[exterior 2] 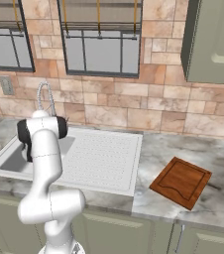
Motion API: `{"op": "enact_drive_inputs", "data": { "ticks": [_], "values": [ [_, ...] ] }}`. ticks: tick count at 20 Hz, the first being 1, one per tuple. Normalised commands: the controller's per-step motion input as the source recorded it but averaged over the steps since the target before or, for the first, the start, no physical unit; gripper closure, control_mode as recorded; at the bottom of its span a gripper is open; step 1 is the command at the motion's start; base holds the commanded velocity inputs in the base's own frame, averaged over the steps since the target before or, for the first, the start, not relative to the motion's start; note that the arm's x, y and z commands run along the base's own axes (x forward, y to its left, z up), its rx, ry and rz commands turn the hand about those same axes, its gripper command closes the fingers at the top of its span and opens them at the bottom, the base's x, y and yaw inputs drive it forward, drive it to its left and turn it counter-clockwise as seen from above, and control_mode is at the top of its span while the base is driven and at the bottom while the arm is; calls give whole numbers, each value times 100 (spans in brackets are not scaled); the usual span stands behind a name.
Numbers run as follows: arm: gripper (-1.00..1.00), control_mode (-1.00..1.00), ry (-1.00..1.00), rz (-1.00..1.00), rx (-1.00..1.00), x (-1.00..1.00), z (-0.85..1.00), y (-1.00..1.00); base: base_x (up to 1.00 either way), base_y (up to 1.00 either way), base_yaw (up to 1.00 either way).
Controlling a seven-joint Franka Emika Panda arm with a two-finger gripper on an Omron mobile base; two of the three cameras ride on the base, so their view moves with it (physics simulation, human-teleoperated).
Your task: Pick the pear from the sink and place it on the cutting board to airdry. Then turn off the sink faucet.
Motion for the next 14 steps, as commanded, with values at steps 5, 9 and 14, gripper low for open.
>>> {"op": "enact_drive_inputs", "data": {
  "ticks": [5, 9, 14],
  "values": [
    [100, -100, 0, -1, -2, -14, 43, 2, 0, 0, 0],
    [100, -100, 0, 0, -1, -27, 40, 0, 0, 0, 0],
    [100, -100, 0, 0, 0, -37, 36, 0, 0, 0, 0]
  ]
}}
